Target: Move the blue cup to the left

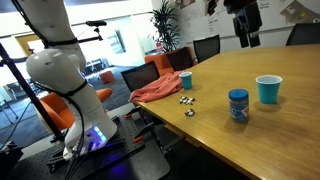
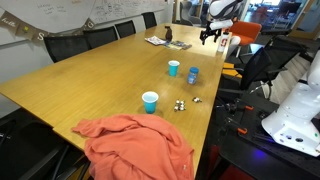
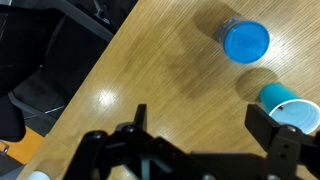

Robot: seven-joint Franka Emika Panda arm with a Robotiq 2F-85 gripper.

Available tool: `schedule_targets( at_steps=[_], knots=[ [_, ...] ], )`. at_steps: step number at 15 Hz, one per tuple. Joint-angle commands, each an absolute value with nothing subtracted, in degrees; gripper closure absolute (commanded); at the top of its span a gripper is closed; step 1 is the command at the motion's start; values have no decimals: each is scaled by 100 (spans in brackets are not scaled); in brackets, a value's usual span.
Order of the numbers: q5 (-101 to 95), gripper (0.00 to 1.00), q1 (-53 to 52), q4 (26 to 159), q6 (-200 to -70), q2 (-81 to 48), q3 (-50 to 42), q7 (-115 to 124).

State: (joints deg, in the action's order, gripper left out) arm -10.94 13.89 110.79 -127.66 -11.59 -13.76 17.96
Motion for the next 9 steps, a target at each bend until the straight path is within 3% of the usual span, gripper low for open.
schedule_targets(
  at_steps=[1, 9],
  knots=[
    [-1058, 0, 1335, 10950, -12751, -1290, -1460, 1778],
    [134, 0, 1511, 10125, -13275, -2382, -1489, 2637]
  ],
)
